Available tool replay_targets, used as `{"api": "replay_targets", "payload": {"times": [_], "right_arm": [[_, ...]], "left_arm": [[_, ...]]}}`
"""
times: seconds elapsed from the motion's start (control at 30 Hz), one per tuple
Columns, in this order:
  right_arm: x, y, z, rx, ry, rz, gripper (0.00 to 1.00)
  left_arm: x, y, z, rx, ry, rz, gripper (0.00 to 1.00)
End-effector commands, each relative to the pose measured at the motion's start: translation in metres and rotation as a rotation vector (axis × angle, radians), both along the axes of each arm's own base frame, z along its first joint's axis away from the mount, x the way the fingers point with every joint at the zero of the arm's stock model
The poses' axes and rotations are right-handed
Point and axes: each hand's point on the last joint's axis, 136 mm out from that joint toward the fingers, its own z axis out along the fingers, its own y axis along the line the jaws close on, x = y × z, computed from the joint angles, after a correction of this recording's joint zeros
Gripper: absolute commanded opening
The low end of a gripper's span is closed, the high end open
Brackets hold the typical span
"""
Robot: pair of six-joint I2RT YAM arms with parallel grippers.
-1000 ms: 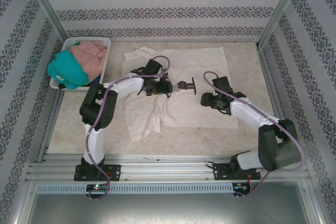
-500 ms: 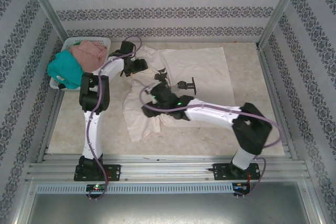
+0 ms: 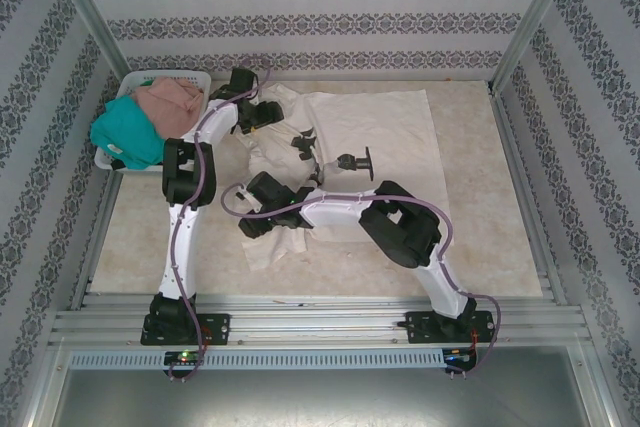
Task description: Fold and stack the t-shirts
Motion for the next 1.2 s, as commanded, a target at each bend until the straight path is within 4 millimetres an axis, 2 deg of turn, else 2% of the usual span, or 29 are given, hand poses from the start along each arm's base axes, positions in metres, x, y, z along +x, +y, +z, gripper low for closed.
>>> {"api": "replay_targets", "payload": {"times": [0.0,0.13,0.23,0.3,0.37,0.47,0.53,0.6,0.67,0.77,0.83,0.93,1.0,1.07,1.17], "right_arm": [[-0.040,0.002,-0.013,0.019,0.085,0.095,0.57],[-0.081,-0.004,-0.021,0.018,0.179,0.181,0.53],[-0.114,-0.019,-0.029,-0.007,0.250,0.248,0.53],[-0.129,-0.028,-0.027,0.002,0.274,0.272,0.53],[-0.131,-0.032,-0.018,0.012,0.268,0.271,0.54],[-0.123,-0.027,0.015,0.050,0.203,0.286,0.56],[-0.116,-0.026,0.042,0.078,0.157,0.291,0.57],[-0.108,-0.031,0.067,0.117,0.112,0.281,0.58],[-0.099,-0.044,0.085,0.136,0.078,0.240,0.58],[-0.071,-0.082,0.099,0.128,0.044,0.083,0.60],[-0.046,-0.123,0.105,0.118,0.027,-0.084,0.61],[-0.008,-0.208,0.104,0.040,-0.025,-0.426,0.63],[0.003,-0.264,0.098,-0.016,-0.021,-0.604,0.63],[0.007,-0.305,0.092,-0.041,-0.019,-0.731,0.63],[0.006,-0.340,0.088,-0.028,-0.004,-0.827,0.64]], "left_arm": [[-0.020,0.030,-0.048,0.061,0.147,0.023,0.79],[-0.016,0.038,-0.044,0.057,0.144,0.024,0.80],[-0.016,0.043,-0.041,0.050,0.142,0.026,0.81],[-0.015,0.046,-0.039,0.052,0.136,0.019,0.81],[-0.013,0.047,-0.036,0.048,0.129,0.013,0.81],[-0.011,0.053,-0.025,0.045,0.113,0.017,0.85],[-0.011,0.051,-0.009,0.026,0.092,0.005,0.89],[-0.013,0.045,0.015,0.008,0.061,-0.022,1.00],[-0.019,0.040,0.037,-0.005,0.034,-0.041,1.00],[-0.038,0.037,0.068,0.001,-0.004,-0.062,1.00],[-0.057,0.041,0.082,0.012,-0.029,-0.052,1.00],[-0.098,0.052,0.089,0.056,-0.029,-0.014,1.00],[-0.134,0.061,0.076,0.086,0.018,0.037,1.00],[-0.163,0.062,0.056,0.066,0.045,0.076,1.00],[-0.205,0.063,0.017,0.050,0.128,0.111,0.91]]}}
